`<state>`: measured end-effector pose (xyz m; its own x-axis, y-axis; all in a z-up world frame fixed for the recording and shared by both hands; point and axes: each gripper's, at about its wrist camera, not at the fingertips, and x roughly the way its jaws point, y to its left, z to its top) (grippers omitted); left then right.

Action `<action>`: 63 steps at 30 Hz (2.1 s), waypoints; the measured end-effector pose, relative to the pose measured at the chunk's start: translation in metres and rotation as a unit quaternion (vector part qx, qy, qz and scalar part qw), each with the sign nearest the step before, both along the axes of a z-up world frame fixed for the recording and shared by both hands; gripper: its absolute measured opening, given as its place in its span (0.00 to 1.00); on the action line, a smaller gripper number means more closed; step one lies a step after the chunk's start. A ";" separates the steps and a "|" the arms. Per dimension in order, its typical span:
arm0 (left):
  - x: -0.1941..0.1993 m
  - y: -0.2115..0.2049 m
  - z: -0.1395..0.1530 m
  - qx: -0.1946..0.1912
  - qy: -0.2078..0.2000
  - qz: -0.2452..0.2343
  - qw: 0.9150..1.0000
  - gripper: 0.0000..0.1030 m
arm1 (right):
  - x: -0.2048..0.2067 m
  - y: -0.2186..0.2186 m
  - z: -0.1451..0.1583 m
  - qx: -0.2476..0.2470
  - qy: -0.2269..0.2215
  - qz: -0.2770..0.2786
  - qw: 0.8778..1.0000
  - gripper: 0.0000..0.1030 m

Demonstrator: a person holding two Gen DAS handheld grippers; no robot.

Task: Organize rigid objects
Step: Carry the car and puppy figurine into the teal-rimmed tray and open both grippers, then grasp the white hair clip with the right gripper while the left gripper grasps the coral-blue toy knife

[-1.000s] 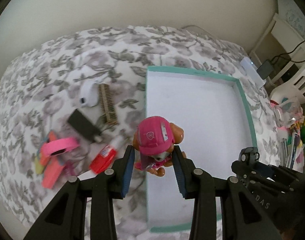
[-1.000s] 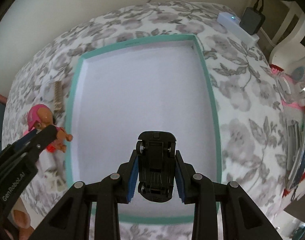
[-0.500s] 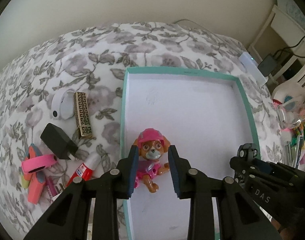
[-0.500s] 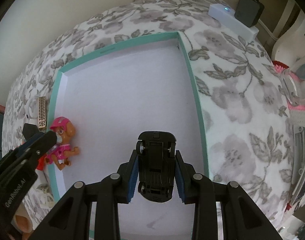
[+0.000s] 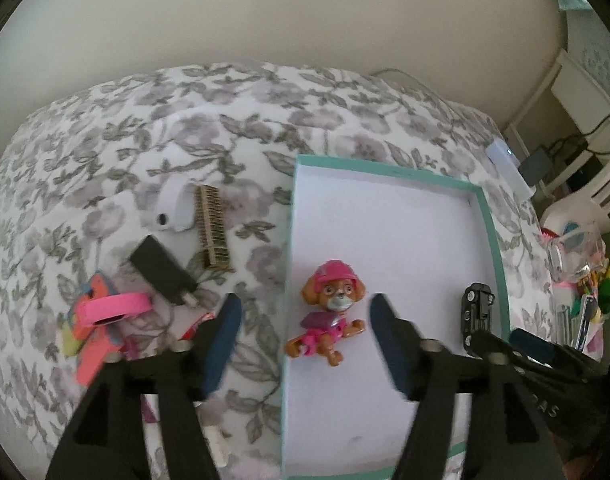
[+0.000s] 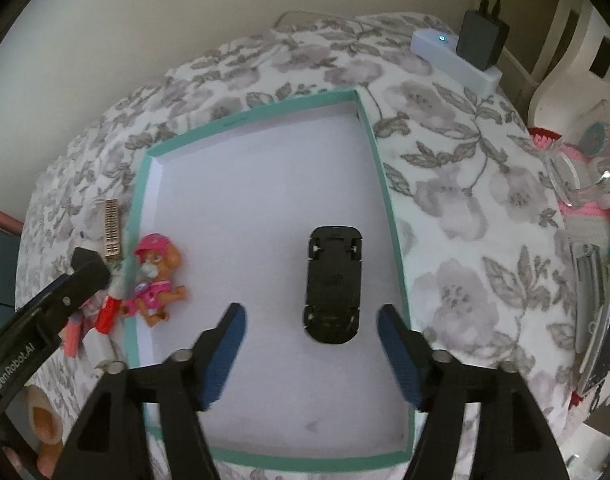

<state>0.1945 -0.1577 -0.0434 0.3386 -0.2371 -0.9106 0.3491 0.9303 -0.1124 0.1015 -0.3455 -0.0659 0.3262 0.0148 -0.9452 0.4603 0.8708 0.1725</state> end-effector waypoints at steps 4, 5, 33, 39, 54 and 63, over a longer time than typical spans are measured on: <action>-0.006 0.018 0.012 -0.011 -0.008 0.014 1.000 0.87 | -0.006 0.013 0.012 -0.010 -0.012 0.007 1.000 0.84; -0.008 0.021 0.014 -0.013 -0.011 0.017 1.000 0.89 | -0.007 0.016 0.015 -0.012 -0.014 0.008 1.000 0.87; 0.001 0.209 0.025 0.019 -0.038 0.126 0.991 1.00 | 0.027 0.181 0.039 -0.018 -0.041 0.128 0.991 1.00; 0.008 0.232 0.003 0.024 -0.017 0.136 0.990 1.00 | 0.044 0.220 0.009 -0.007 -0.008 0.158 0.987 1.00; 0.018 0.218 -0.055 0.022 0.038 0.095 0.995 1.00 | 0.050 0.259 -0.055 -0.010 0.077 0.208 0.975 0.85; 0.024 0.200 -0.059 0.002 0.059 0.086 0.995 0.86 | 0.049 0.265 -0.068 -0.008 0.091 0.208 0.974 0.63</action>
<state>0.2186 0.0427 -0.1025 0.2640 -0.1809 -0.9474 0.1697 0.9756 -0.1390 0.1506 -0.0804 -0.1344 0.1224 0.0956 -0.9879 0.0879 0.9904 0.1067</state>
